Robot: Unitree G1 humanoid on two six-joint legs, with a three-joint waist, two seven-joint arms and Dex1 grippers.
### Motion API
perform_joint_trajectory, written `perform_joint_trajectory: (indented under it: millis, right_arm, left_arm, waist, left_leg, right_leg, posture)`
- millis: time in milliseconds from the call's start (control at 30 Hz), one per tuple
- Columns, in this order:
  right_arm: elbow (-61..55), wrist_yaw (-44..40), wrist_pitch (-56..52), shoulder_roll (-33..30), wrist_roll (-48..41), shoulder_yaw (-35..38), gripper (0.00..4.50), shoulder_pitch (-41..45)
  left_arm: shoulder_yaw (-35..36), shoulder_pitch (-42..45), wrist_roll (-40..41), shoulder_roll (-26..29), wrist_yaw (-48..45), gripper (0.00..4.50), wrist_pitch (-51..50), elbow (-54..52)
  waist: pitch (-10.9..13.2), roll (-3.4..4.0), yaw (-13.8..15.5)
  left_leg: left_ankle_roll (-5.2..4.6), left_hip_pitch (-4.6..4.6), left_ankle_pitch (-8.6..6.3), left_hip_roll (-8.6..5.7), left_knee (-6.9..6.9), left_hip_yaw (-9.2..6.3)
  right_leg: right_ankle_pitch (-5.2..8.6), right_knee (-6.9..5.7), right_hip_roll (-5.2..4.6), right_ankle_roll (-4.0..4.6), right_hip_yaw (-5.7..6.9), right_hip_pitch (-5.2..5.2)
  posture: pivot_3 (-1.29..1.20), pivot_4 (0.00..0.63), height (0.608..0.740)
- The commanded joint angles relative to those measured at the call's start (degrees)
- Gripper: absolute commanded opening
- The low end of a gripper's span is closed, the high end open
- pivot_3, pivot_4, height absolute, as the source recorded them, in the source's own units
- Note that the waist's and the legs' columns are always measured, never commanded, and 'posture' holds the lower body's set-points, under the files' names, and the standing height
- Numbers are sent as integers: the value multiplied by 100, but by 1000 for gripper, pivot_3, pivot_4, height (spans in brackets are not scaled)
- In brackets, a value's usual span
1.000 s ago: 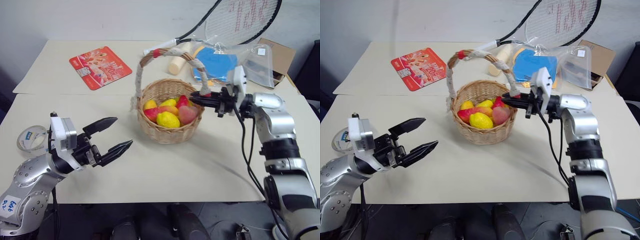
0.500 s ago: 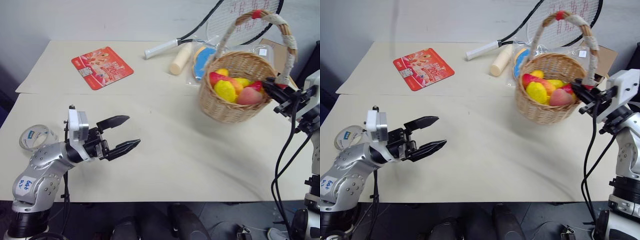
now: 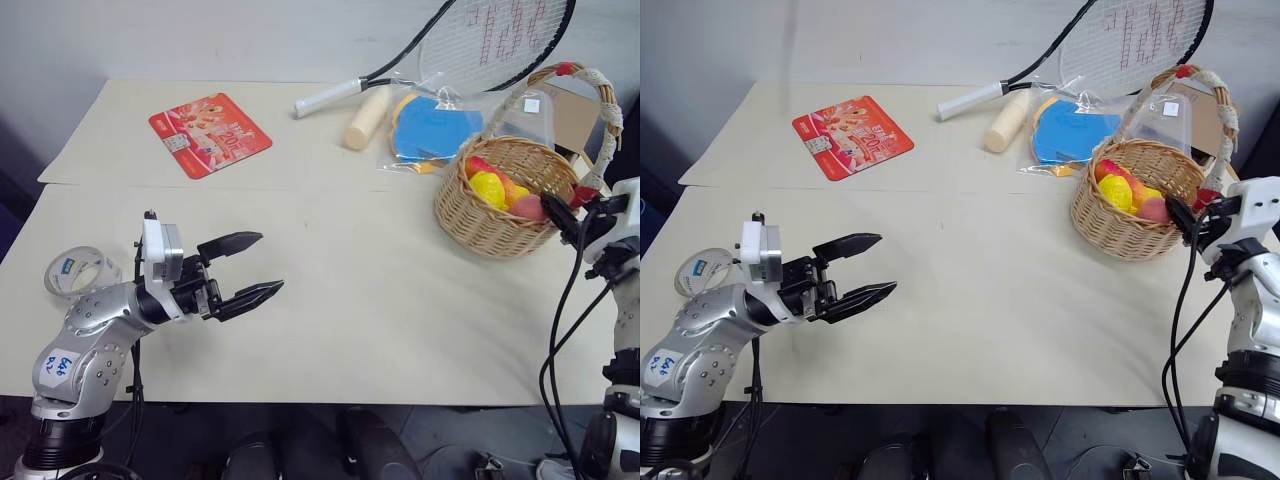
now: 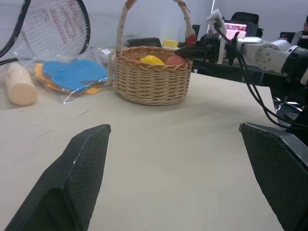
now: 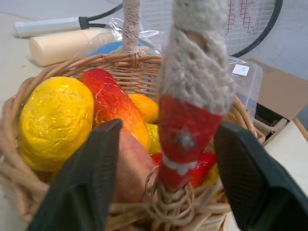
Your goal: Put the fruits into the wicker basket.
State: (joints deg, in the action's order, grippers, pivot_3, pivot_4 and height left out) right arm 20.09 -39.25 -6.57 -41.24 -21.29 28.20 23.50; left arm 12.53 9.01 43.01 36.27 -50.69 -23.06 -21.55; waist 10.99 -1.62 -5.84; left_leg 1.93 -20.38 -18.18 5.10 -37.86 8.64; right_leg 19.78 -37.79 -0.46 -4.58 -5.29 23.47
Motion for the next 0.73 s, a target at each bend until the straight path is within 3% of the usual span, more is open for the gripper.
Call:
perform_joint_trajectory:
  millis: [33, 67, 200, 433, 600, 733]
  right_arm:
    - [-643, -357, -88, -347, -450, 515, 4212, -402]
    - [-705, -494, -173, -468, -474, 553, 4453, -600]
    - [-900, -1583, 491, -610, -803, 772, 4453, -1223]
    - [-1256, -3507, 2137, -596, -160, -794, 4453, -1977]
    - [-812, -3575, 2548, 200, 77, -1850, 4453, -1145]
    - [-282, -3578, 2917, 676, 285, -2357, 4453, -535]
  left_arm:
    - [153, -78, -90, 95, -36, 4500, 128, -113]
    - [167, -135, -168, 149, -91, 4500, 178, -107]
    - [268, -489, -619, 404, -252, 4500, 483, -42]
    - [195, -1507, -1704, 482, -439, 4500, 1647, 219]
    - [125, -1803, -2389, 212, 106, 4500, 2078, 154]
    - [173, -1966, -2476, 56, 330, 4500, 2241, 29]
  waist:
    - [0, 0, 16]
    - [0, 0, 23]
    - [0, 0, 35]
    - [0, 0, -54]
    - [0, -2, -45]
    - [0, -2, -43]
  left_leg:
    - [0, 0, 0, 0, 0, 2]
    - [0, 0, 0, -1, 0, 2]
    - [0, 5, -1, -14, 1, 1]
    - [-2, 23, -2, 3, 16, 6]
    - [-9, 24, -2, 9, 7, 4]
    - [-13, 23, -4, 9, 4, 4]
  right_leg:
    - [-1, 0, 0, -1, -1, 0]
    - [-1, 0, 0, -2, -1, 0]
    - [-1, 6, 5, -2, 0, -7]
    - [-1, 9, 4, -2, -5, -21]
    - [-3, 13, 0, -4, -2, -28]
    - [-4, 12, -5, -5, 1, -28]
  posture:
    - [0, 150, 740]
    - [0, 150, 740]
    - [0, 150, 740]
    - [0, 150, 740]
    - [0, 150, 740]
    - [0, 150, 740]
